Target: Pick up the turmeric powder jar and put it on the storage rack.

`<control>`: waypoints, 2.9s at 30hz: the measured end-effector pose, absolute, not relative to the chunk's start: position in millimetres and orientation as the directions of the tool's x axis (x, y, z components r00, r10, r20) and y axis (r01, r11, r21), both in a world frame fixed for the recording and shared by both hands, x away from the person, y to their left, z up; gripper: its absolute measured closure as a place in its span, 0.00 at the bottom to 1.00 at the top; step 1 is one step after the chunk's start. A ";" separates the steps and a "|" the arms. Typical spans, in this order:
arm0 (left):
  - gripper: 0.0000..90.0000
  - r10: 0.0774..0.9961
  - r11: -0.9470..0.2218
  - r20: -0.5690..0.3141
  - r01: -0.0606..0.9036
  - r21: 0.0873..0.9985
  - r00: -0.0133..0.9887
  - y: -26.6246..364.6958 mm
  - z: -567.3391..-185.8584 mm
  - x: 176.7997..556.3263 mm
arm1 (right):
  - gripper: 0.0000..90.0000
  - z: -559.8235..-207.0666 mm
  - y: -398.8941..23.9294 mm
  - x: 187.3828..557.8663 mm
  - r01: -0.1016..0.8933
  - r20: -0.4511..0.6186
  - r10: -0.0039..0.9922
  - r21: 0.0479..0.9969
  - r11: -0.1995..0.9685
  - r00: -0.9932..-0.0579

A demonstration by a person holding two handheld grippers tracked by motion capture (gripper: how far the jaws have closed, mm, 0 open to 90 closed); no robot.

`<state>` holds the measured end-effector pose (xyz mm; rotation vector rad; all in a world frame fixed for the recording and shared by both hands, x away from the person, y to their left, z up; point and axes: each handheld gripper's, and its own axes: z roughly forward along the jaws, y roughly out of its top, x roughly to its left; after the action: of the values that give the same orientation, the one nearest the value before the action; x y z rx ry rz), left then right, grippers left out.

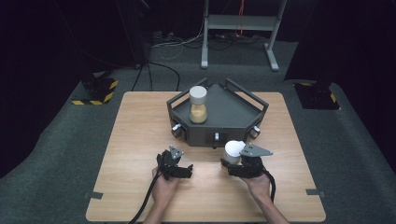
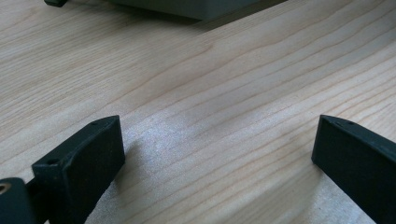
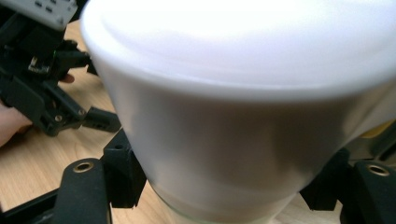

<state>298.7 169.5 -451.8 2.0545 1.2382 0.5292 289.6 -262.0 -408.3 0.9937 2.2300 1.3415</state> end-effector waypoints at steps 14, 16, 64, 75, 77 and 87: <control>0.03 0.885 -0.322 -0.001 0.613 0.722 0.466 169.5 -451.8 298.6 | 0.34 -380.1 -265.4 296.8 0.384 0.060 0.737 0.880 0.279 -0.673; 0.03 0.885 -0.321 -0.001 0.613 0.722 0.466 169.5 -451.8 298.6 | 0.34 -375.5 -266.1 298.2 0.383 0.063 0.736 0.882 0.275 -0.674; 0.02 0.885 -0.321 -0.002 0.613 0.722 0.466 169.5 -451.7 298.8 | 0.34 -293.5 -269.1 343.3 0.386 0.064 0.759 0.887 0.254 -0.648; 0.02 0.884 -0.322 -0.001 0.613 0.722 0.467 169.6 -451.7 298.8 | 0.34 -282.0 -262.7 357.4 0.400 0.050 0.784 0.879 0.260 -0.619; 0.02 0.884 -0.323 0.000 0.612 0.722 0.467 169.6 -451.8 298.9 | 0.34 -280.3 -260.0 359.8 0.402 0.044 0.791 0.878 0.261 -0.610; 0.03 0.885 -0.322 -0.001 0.612 0.722 0.466 169.5 -451.9 298.9 | 0.34 -277.9 -247.6 378.9 0.432 0.027 0.821 0.860 0.271 -0.570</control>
<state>298.9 169.5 -451.9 2.0532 1.2393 0.5278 378.9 -247.6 -277.9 1.1314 2.1212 1.2288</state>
